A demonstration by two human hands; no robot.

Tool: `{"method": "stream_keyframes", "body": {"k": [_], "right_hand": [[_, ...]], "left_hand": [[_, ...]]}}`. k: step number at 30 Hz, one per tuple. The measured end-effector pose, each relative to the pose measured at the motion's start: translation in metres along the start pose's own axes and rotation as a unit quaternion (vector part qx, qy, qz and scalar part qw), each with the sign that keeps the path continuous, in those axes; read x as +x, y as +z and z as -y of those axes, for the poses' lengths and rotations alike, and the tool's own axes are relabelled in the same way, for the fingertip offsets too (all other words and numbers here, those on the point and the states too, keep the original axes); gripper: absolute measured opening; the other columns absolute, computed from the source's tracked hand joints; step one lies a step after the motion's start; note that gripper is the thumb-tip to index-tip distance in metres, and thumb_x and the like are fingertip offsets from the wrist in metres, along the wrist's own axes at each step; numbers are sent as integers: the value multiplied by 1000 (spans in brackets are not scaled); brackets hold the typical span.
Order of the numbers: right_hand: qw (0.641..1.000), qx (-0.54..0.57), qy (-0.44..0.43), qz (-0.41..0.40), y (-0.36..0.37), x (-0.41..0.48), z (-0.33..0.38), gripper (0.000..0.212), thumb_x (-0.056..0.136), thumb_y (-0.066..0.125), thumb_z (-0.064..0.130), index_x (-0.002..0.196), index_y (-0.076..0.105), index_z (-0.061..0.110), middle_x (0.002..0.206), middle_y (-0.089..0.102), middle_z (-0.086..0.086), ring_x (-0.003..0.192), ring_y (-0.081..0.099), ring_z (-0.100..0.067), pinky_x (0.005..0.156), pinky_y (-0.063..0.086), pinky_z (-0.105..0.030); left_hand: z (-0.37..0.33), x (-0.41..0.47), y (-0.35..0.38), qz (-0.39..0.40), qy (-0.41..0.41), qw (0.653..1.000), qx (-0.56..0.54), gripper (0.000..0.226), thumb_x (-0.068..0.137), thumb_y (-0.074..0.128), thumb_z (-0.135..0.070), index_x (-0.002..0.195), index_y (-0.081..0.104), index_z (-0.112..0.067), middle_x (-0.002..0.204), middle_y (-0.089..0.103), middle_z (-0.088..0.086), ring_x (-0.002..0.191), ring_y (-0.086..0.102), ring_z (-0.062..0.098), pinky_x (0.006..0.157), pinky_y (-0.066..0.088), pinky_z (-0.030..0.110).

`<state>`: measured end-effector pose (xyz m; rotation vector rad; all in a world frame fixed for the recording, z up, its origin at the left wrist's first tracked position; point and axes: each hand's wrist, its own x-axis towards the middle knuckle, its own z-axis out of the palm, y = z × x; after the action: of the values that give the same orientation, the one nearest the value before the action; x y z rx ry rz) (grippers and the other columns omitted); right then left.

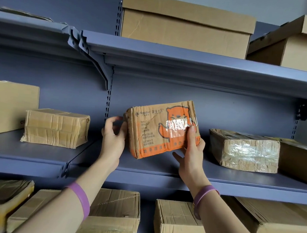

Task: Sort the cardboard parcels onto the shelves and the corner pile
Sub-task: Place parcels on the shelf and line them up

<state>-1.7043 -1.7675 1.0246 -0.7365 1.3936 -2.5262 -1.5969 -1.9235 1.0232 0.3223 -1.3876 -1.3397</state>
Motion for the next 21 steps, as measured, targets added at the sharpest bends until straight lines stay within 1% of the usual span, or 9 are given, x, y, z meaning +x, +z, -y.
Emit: {"method": "stream_keyframes", "body": {"k": [1,2,5,7,10,13,16,18,21], "right_hand": [[1000,-8,-12,5,0,0,-1,49,82,58,63,118,42,32,126,58,5,119,57,-16,103,44,-51],[999,-14,-26,11,-1,1,-2,44,84,59,59,117,44,34,125,59,5,117,58,-15,103,44,-49],[997,-26,-59,31,-2,2,-4,59,76,64,58,127,51,31,125,64,1,116,62,-16,102,47,-41],[996,-20,-68,45,-2,1,-4,64,75,66,53,129,54,21,124,67,-6,112,65,-18,101,50,-38],[996,3,-76,53,-5,4,-5,55,81,69,38,130,57,16,124,67,-8,113,65,-20,101,51,-40],[995,-25,-80,52,-7,7,-9,58,82,77,27,135,57,16,125,68,-5,118,63,-20,106,47,-43],[991,-77,-99,54,-8,10,-13,50,91,67,7,139,54,14,125,67,-6,116,63,-17,105,48,-40],[986,-112,-113,58,-7,10,-13,45,94,60,0,138,55,11,121,69,-6,110,65,-13,101,51,-34],[978,-148,-132,62,-7,11,-15,40,92,61,2,131,60,13,117,69,-5,105,65,-10,100,50,-31]], "left_hand": [[1,1,0,5,-2,1000,-8,15,101,53,-30,103,57,-45,125,58,2,114,58,21,102,48,48],[0,0,0,9,-8,1000,-18,17,102,51,-27,101,58,-42,120,62,-2,114,60,21,104,47,50],[-6,-3,2,12,-17,1000,-22,21,105,46,-25,100,63,-36,108,68,-9,111,63,17,91,52,35],[-8,-4,2,17,-53,998,-23,25,104,43,-42,111,65,-32,110,69,-9,109,62,14,85,44,29],[-8,-2,0,38,-113,991,-68,57,95,34,-69,123,63,-29,119,66,-6,106,61,9,90,42,32],[-10,-3,2,68,-108,988,-90,61,86,29,-81,117,63,-42,120,66,-13,114,58,5,100,39,33],[-14,-5,2,79,-94,988,-94,68,75,41,-88,118,66,-41,114,72,-13,111,64,7,98,47,37],[-14,-5,1,65,-83,990,-89,64,74,52,-80,123,61,-38,113,73,-9,108,68,11,92,54,43],[-15,-6,-1,58,-82,991,-88,58,76,55,-67,124,60,-34,112,73,-6,105,69,15,83,57,39]]}}
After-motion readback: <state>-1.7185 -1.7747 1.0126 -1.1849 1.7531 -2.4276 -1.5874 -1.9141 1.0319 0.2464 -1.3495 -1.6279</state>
